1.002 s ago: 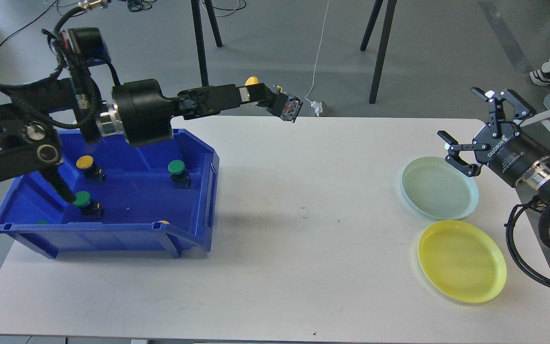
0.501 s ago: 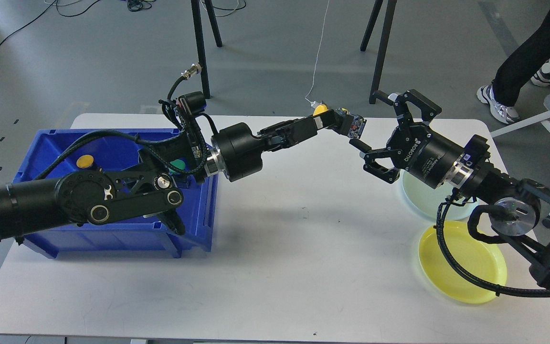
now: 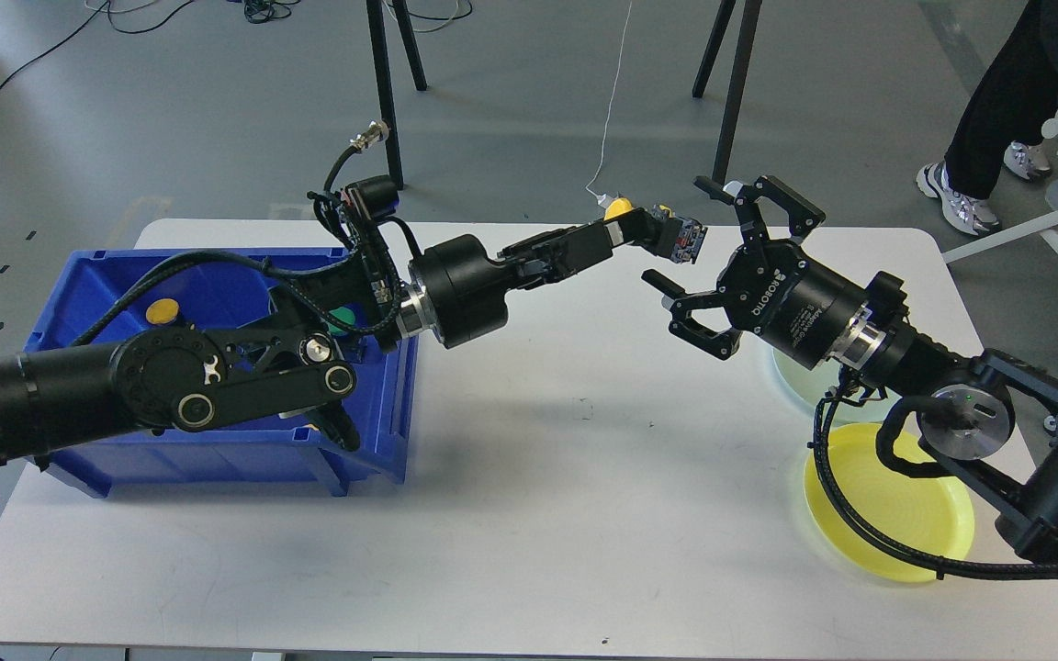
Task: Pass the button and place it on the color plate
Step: 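Move the open right gripper to the yellow button and close on it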
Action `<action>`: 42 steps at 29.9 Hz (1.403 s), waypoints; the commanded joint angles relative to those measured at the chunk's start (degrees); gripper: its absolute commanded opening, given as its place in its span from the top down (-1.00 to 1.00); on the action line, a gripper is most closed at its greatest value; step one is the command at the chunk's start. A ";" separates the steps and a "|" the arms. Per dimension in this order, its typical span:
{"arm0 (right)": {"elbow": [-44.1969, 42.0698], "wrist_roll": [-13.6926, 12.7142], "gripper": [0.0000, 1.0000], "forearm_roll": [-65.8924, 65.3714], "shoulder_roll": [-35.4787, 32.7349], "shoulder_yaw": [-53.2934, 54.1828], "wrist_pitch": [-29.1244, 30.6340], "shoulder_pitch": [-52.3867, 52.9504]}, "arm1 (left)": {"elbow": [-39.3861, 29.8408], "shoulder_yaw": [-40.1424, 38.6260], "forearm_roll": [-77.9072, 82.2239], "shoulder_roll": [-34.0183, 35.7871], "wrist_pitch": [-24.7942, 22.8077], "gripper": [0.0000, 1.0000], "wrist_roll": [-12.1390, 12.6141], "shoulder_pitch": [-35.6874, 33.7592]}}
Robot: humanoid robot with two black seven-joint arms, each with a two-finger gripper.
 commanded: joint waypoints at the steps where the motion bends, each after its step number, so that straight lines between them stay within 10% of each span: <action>1: 0.38 -0.21 -0.99 0.11 -0.96 0.05 0.00 -0.22 | -0.01 0.00 -0.04 0.05 -0.03 0.92 0.00 0.00; 29: 3.02 -0.21 -0.76 0.12 -1.22 -0.47 0.00 0.30 | 0.08 -0.17 -0.30 -0.13 -0.03 0.92 0.00 0.00; 42: 2.84 0.40 0.75 -0.15 -0.78 -0.30 0.00 -0.14 | 0.08 -0.17 -0.30 -0.13 -0.03 0.92 0.00 0.00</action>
